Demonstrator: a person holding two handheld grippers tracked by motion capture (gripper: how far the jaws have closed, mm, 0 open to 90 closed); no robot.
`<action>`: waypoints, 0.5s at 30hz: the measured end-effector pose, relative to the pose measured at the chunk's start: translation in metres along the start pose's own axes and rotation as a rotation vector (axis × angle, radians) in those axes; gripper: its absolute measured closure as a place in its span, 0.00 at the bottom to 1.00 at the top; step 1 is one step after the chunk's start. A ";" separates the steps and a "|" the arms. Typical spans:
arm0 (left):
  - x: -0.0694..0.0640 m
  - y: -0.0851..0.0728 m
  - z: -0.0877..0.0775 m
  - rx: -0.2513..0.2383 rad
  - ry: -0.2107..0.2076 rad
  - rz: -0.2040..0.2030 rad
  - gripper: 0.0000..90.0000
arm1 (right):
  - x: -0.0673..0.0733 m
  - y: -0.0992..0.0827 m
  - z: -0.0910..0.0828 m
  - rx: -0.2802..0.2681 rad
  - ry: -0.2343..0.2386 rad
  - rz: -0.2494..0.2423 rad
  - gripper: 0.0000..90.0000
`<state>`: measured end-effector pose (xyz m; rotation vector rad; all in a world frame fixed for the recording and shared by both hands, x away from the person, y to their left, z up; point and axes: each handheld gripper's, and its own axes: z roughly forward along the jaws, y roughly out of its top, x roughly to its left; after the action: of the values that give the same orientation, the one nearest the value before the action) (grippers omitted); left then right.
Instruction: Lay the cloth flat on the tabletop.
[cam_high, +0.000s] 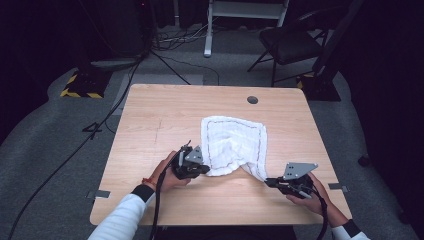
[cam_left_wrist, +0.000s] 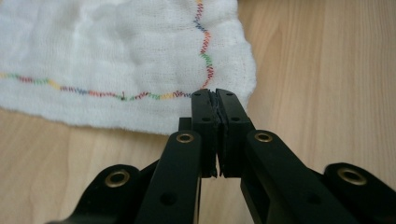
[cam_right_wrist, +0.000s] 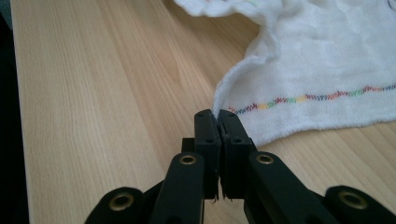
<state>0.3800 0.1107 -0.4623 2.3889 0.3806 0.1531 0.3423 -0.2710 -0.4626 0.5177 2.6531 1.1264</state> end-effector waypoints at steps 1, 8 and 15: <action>-0.002 -0.004 -0.003 0.005 0.000 -0.002 0.97 | 0.001 -0.002 -0.001 0.004 -0.002 -0.001 0.98; -0.016 -0.030 -0.012 0.025 -0.017 -0.023 0.97 | 0.006 -0.014 -0.010 0.029 -0.024 -0.001 0.98; -0.034 -0.042 -0.015 0.022 -0.051 -0.038 0.96 | 0.013 -0.027 -0.012 0.078 -0.047 0.020 0.93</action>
<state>0.3345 0.1393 -0.4793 2.4006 0.4058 0.0710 0.3196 -0.2912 -0.4744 0.5782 2.6657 1.0069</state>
